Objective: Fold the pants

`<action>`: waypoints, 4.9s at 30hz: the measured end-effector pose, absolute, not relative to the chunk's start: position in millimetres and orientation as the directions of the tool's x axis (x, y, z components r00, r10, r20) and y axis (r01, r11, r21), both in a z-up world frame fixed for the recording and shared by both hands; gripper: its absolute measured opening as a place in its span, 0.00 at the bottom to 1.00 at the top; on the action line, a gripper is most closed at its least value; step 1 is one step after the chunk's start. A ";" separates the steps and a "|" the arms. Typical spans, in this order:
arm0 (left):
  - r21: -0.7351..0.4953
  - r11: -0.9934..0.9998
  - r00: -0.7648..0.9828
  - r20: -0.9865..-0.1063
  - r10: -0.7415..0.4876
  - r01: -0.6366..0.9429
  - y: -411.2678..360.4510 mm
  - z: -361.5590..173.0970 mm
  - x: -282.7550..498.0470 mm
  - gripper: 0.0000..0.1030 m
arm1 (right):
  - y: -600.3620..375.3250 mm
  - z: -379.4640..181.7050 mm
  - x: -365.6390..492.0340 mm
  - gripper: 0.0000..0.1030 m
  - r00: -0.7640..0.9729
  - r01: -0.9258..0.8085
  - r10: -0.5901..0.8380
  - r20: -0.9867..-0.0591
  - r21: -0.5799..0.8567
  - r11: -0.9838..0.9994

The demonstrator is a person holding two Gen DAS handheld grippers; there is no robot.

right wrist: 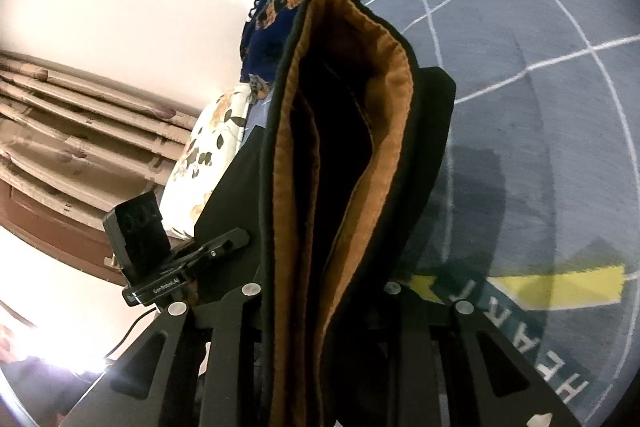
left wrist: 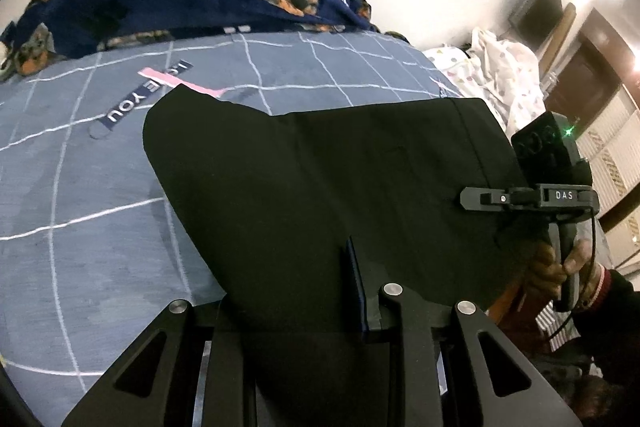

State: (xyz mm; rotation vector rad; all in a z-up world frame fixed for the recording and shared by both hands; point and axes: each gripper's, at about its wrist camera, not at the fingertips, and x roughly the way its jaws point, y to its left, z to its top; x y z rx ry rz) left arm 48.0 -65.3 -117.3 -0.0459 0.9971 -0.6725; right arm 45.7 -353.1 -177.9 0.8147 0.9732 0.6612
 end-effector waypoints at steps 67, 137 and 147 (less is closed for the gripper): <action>-0.242 0.962 0.598 -0.755 -0.267 0.124 111.5 -174.3 301.8 0.58 | -220.8 -209.9 342.2 0.24 0.343 -0.179 0.819 -0.461 0.823 0.539; -0.005 1.000 0.948 -0.319 0.012 -0.014 52.7 53.1 32.8 1.00 | -158.4 -6.9 84.0 0.86 0.809 -0.329 0.438 -0.392 0.315 0.890; 0.047 0.999 0.952 -0.305 0.010 0.005 38.6 44.7 22.7 1.00 | -158.0 -5.5 78.1 0.89 0.812 -0.325 0.430 -0.394 0.308 0.894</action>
